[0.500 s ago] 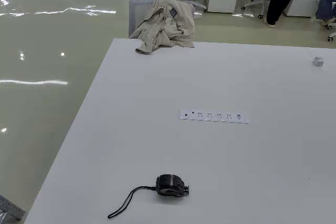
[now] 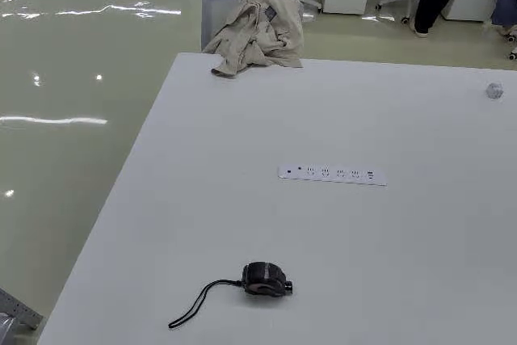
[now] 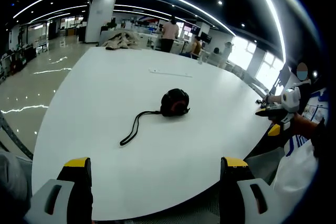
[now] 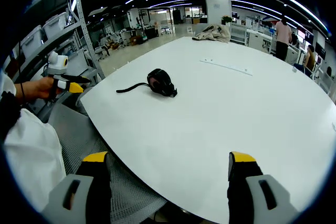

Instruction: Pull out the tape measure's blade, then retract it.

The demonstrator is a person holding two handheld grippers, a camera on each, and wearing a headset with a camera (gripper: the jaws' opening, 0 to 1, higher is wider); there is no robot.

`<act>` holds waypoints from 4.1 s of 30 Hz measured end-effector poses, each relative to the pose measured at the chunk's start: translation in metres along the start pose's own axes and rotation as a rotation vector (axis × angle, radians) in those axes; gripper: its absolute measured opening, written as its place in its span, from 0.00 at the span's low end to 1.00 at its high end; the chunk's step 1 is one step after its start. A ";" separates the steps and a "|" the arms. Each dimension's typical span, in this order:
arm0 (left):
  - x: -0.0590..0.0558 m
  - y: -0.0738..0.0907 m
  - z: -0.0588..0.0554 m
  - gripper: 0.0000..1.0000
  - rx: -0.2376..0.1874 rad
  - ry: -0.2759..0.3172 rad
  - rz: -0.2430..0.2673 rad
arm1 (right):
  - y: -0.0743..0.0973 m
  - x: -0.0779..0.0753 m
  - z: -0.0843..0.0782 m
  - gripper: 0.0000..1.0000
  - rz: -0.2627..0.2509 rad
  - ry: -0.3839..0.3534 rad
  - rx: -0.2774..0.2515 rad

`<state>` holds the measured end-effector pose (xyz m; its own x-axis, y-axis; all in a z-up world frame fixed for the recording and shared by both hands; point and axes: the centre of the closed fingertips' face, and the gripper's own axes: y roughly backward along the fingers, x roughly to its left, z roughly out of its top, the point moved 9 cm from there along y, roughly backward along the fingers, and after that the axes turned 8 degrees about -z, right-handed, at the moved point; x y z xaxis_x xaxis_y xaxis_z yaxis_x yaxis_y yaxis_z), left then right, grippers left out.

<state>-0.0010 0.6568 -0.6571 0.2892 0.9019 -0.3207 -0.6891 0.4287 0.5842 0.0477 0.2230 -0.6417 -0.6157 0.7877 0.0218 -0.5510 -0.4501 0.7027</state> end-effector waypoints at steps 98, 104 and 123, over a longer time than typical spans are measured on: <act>-0.013 -0.069 0.056 0.99 0.049 -0.235 -0.173 | -0.064 -0.004 0.059 0.92 0.095 0.191 -0.012; -0.014 -0.077 0.066 0.98 0.049 -0.251 -0.190 | -0.072 -0.005 0.067 0.92 0.106 0.217 -0.007; -0.012 -0.105 0.077 0.97 0.108 -0.336 -0.251 | -0.095 -0.008 0.072 0.91 0.147 0.286 0.033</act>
<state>0.1188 0.6047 -0.6572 0.6514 0.7282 -0.2130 -0.5017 0.6240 0.5991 0.1447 0.2897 -0.6575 -0.8234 0.5628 -0.0724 -0.4286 -0.5331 0.7294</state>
